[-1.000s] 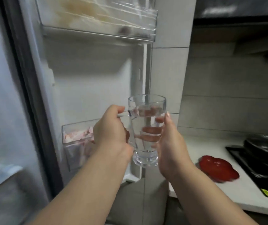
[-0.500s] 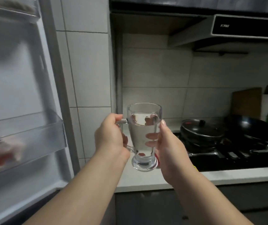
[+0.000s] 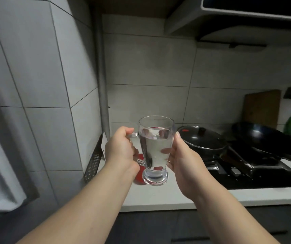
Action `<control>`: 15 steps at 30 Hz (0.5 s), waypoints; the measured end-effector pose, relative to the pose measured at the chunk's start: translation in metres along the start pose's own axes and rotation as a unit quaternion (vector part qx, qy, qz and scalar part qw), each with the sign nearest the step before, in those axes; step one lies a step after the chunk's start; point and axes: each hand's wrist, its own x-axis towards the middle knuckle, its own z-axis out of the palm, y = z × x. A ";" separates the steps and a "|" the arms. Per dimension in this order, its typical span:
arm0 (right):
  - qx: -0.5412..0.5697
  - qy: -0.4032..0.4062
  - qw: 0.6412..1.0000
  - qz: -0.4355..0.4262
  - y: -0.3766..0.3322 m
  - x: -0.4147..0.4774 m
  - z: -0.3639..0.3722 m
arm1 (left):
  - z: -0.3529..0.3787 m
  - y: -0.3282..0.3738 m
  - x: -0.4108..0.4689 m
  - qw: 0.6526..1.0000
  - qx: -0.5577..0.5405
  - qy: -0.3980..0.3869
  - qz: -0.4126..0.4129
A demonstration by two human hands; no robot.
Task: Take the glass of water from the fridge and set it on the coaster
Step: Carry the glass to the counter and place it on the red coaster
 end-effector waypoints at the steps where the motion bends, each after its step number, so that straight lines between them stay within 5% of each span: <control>1: -0.010 -0.003 1.000 0.007 0.000 0.005 -0.006 | 0.004 -0.006 0.004 1.000 0.003 0.001 -0.002; 15: -0.008 0.026 0.994 0.110 0.019 0.101 -0.025 | 0.029 -0.066 0.116 1.000 0.003 0.019 -0.022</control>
